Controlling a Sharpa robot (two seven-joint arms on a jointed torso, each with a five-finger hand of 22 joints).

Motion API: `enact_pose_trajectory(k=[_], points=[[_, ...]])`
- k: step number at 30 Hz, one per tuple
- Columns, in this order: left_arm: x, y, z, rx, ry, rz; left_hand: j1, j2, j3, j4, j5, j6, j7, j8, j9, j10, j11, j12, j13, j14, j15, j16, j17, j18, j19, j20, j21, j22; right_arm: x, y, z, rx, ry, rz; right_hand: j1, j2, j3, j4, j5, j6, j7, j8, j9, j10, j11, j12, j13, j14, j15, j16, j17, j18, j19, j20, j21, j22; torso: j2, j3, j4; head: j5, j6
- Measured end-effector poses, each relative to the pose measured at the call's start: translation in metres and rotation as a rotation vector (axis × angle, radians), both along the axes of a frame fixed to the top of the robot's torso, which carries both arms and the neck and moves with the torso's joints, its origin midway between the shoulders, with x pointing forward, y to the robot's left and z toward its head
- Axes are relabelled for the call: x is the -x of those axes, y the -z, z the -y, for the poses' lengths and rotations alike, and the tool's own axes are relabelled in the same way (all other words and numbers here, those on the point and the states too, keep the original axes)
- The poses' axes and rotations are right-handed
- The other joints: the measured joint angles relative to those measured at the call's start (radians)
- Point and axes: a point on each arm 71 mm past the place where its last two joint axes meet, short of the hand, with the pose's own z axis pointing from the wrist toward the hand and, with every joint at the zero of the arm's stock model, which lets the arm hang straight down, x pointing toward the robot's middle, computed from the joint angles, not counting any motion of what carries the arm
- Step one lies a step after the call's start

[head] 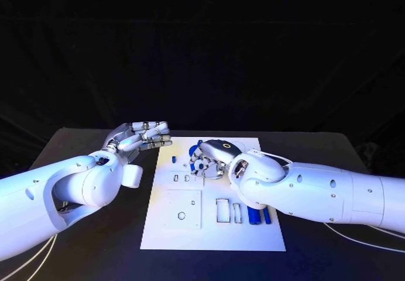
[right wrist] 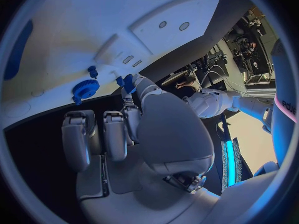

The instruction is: Assemble the parts on the task board

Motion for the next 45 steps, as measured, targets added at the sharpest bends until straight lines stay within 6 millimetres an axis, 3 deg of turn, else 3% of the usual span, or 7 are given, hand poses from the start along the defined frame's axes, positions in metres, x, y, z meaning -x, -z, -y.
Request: enact_pose_trajectory(k=[20, 28, 45], points=[[0.0, 0.0, 0.0, 0.0, 0.0, 0.0, 0.0, 0.0, 0.0, 0.0, 0.0, 0.0, 0.0, -0.004, 0.0, 0.0, 0.0, 0.0, 0.0, 0.0, 0.0, -0.004, 0.0, 0.0, 0.0, 0.0, 0.0, 0.0, 0.004, 0.026, -0.008, 0.059, 0.008, -0.05, -0.012, -0.012, 0.0, 0.0, -0.001, 0.0, 0.0, 0.013, 0.003, -0.003, 0.003, 0.0, 0.0, 0.0, 0.0, 0.0, 0.0, 0.0, 0.0, 0.0, 0.0, 0.0, 0.0, 0.0006, 0.0011, 0.009, -0.013], [0.0, 0.0, -0.001, -0.001, -0.002, 0.0, 0.0, 0.0, 0.0, 0.0, 0.0, 0.0, 0.0, -0.004, 0.0, 0.0, 0.0, 0.0, 0.0, 0.0, 0.0, -0.004, 0.0, 0.0, 0.0, 0.0, 0.0, 0.0, 0.003, 0.027, -0.008, 0.065, 0.012, -0.052, -0.017, -0.017, 0.0, 0.0, -0.001, -0.002, -0.002, 0.025, 0.003, -0.003, 0.003, 0.0, -0.001, 0.0, 0.0, 0.0, 0.0, 0.0, 0.0, 0.0, 0.0, 0.0, 0.0, -0.0012, 0.0005, 0.011, -0.014], [0.001, 0.0, -0.002, -0.002, -0.003, 0.0, 0.0, 0.0, 0.0, 0.0, 0.0, 0.0, 0.0, -0.004, 0.0, 0.0, 0.0, 0.0, 0.0, 0.0, 0.0, -0.004, 0.0, 0.0, 0.0, 0.0, 0.0, 0.0, 0.001, 0.028, -0.009, 0.072, 0.015, -0.048, -0.045, -0.026, -0.001, 0.016, -0.003, -0.004, -0.004, 0.032, 0.028, -0.011, 0.011, -0.004, -0.001, 0.0, 0.0, 0.0, 0.0, 0.0, 0.0, 0.0, 0.0, -0.001, -0.001, 0.0, -0.0006, 0.013, -0.015]])
